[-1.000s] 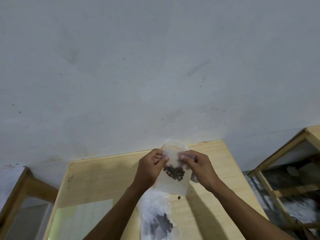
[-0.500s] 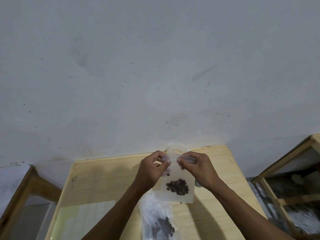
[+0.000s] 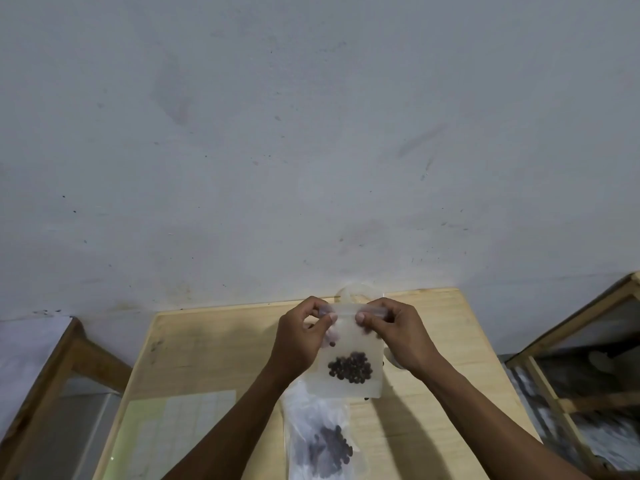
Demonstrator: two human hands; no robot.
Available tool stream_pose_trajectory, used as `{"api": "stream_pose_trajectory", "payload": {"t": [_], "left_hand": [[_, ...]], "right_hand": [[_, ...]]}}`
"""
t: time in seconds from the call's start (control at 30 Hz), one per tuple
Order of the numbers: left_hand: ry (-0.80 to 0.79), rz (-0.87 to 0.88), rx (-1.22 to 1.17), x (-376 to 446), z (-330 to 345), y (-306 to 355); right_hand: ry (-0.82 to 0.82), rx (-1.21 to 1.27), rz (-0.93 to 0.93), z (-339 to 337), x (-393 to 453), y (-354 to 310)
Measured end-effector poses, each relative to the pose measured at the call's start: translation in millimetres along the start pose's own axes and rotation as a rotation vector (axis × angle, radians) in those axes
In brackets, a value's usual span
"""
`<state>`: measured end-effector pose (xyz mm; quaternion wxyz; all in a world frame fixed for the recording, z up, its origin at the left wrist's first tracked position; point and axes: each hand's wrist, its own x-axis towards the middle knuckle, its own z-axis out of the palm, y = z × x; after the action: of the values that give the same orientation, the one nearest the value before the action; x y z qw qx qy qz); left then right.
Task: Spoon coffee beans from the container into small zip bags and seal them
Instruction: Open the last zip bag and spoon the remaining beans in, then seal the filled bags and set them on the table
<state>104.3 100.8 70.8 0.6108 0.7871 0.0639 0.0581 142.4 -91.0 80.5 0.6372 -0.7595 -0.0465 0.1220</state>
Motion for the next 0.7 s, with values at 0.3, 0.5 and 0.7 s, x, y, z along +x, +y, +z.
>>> {"api": "stream_pose_trajectory", "payload": {"t": [0.3, 0.5, 0.7], "left_hand": [[0.109, -0.111, -0.013, -14.5, -10.7, -19.2], [0.188, -0.252, -0.088, -28.0, -16.2, -32.4], [0.141, -0.466, -0.157, -59.6, -22.4, -59.0]], "right_hand": [[0.049, 0.053, 0.065, 16.1, -9.5, 12.0], [-0.051, 0.105, 0.192, 31.0, -15.4, 30.3], [-0.115, 0.012, 0.372, 40.9, -36.0, 67.5]]}}
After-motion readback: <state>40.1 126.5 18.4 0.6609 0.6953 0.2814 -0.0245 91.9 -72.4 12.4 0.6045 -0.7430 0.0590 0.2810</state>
